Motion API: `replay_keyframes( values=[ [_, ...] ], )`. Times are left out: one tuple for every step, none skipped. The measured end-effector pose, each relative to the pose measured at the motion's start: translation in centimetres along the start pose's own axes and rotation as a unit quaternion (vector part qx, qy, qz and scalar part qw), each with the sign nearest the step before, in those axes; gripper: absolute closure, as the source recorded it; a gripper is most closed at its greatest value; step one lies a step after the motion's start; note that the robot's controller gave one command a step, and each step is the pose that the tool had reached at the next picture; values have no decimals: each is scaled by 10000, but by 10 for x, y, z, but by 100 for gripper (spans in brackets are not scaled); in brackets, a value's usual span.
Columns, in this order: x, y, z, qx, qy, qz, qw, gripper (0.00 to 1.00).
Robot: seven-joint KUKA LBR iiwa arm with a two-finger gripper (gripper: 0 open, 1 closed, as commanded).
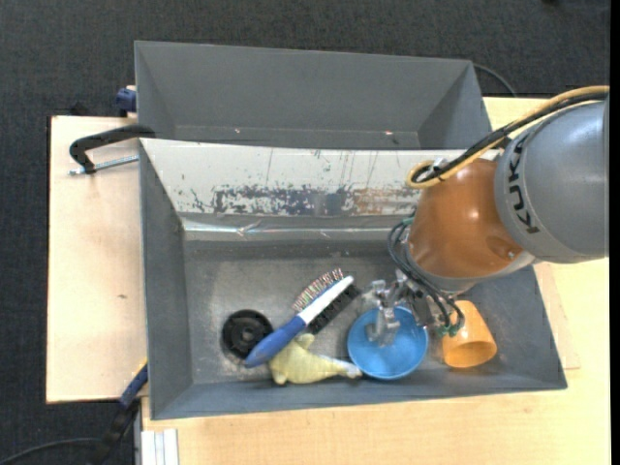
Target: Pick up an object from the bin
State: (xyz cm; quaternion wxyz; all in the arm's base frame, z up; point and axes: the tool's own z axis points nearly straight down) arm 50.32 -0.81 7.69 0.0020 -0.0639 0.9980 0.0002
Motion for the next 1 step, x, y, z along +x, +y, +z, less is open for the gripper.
replay_keyframes(
  values=[
    [-14,-20,-165,13,-57,186,9998,100]
  ],
)
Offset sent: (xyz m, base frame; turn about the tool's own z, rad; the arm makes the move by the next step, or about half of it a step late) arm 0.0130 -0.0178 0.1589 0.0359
